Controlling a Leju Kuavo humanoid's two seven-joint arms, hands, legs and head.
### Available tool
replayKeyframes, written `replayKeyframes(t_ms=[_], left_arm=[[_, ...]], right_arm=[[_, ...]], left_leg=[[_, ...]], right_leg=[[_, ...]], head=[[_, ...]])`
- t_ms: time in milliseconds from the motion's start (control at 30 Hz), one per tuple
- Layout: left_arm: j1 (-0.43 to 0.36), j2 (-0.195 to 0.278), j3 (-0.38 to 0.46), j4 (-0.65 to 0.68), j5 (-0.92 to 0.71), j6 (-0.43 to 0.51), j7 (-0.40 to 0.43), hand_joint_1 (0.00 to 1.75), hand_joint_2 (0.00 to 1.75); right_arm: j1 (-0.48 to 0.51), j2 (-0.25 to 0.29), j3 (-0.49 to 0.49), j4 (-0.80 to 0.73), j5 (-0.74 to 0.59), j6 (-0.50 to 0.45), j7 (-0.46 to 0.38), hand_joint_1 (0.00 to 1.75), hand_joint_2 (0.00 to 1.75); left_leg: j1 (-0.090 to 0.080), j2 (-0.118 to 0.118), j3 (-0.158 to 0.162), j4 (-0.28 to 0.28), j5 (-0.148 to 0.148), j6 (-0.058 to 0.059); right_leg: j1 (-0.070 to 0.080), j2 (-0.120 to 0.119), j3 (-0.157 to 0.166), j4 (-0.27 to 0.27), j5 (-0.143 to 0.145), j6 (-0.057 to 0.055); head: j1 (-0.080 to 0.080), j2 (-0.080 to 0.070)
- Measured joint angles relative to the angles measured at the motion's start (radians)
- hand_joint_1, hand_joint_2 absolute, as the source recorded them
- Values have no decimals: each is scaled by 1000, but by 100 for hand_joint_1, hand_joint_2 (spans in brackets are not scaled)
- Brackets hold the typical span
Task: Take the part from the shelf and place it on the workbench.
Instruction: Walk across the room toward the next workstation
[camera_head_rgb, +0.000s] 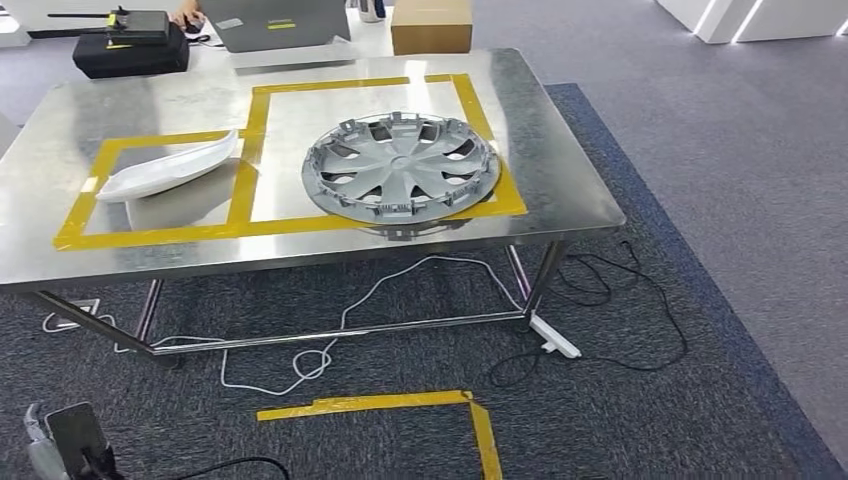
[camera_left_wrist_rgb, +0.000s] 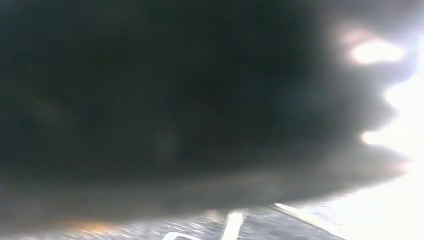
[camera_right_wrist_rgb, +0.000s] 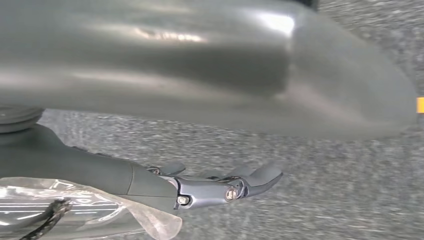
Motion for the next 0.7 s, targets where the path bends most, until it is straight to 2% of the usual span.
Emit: replayKeyframes(t_ms=[33,67,133,167,233,267,300,333,400,433,467,500,533,567,600,633,667,700], left_arm=[[-5,4,8,19,-12,-1,0,0,0],[-9,7,16,36,-22,-3,0,0,0],[-16,13,30,64,-35,-7,0,0,0],[-18,16,36,76,-38,-8,0,0,0],[-22,18,43,99,-44,-1,0,0,0],[-26,19,45,114,-47,6,0,0,0],[-30,20,47,131,-49,13,0,0,0],[-36,22,48,151,-52,18,0,0,0],[-46,29,52,201,-57,25,0,0,0],[-50,32,54,228,-62,29,0,0,0],[-53,35,56,255,-67,34,0,0,0],[-56,36,57,279,-72,40,0,0,0],[-59,38,58,303,-76,45,0,0,0],[-62,39,58,327,-79,50,0,0,0],[-65,40,59,349,-81,53,0,0,0],[-67,41,59,369,-83,57,0,0,0],[-69,43,60,386,-84,59,0,0,0],[-70,44,61,401,-84,60,0,0,0]], right_arm=[[0,0,0,0,1,0,0,0,0],[0,0,0,0,2,0,0,0,0],[0,0,0,0,2,0,-1,0,0],[-1,0,-1,0,3,0,-1,0,0],[-1,0,-1,0,3,0,-1,0,0],[0,0,-1,0,4,-1,-2,0,0],[1,0,-2,0,5,-2,-2,0,0],[1,0,-2,0,6,-3,-2,0,0],[1,0,-3,0,8,-4,-2,0,0],[0,0,-3,0,9,-4,-2,0,0],[0,0,-3,0,9,-3,-2,0,0],[0,0,-3,0,9,-3,-2,0,0],[0,0,-3,0,9,-3,-2,0,0],[-1,0,-3,0,9,-2,-2,0,0],[-2,0,-4,0,9,-1,-2,0,0],[-4,0,-4,-1,9,0,-2,0,0],[-6,-1,-4,-1,9,1,-1,0,0],[-8,-1,-4,-1,9,1,-1,0,0]], left_leg=[[1,0,38,-43,31,0],[3,-3,87,-111,51,1],[2,-10,171,-244,53,9],[1,-13,189,-280,44,14],[-2,-12,184,-295,45,27],[-2,-10,175,-296,53,35],[-2,-7,164,-297,63,45],[-2,-4,151,-299,75,52],[-6,0,122,-298,99,61],[-10,3,105,-297,112,62],[-13,5,88,-295,125,62],[-16,7,71,-294,137,62],[-19,8,54,-293,150,61],[-20,8,41,-292,161,59],[-23,7,31,-290,171,56],[-25,8,24,-287,182,53],[-25,8,20,-286,192,49],[-24,9,16,-285,202,44]], right_leg=[[0,1,-17,8,9,3],[0,3,-33,15,16,7],[2,5,-55,29,29,18],[2,5,-62,32,37,25],[1,5,-72,34,51,38],[0,5,-79,40,44,43],[-2,4,-90,59,19,47],[-3,4,-105,98,-26,50],[-3,4,-139,223,-128,55],[-3,4,-148,285,-153,56],[-3,4,-146,323,-151,56],[-3,3,-129,330,-128,54],[-3,3,-92,300,-97,51],[-2,3,-39,238,-75,46],[0,2,28,154,-70,42],[2,2,87,71,-80,37],[5,2,127,11,-93,33],[9,2,146,-24,-102,29]], head=[[0,0],[0,0],[0,0],[0,0],[1,0],[1,0],[2,0],[3,0],[5,0],[5,0],[5,0],[5,0],[5,0],[5,0],[5,0],[4,0],[4,0],[4,0]])
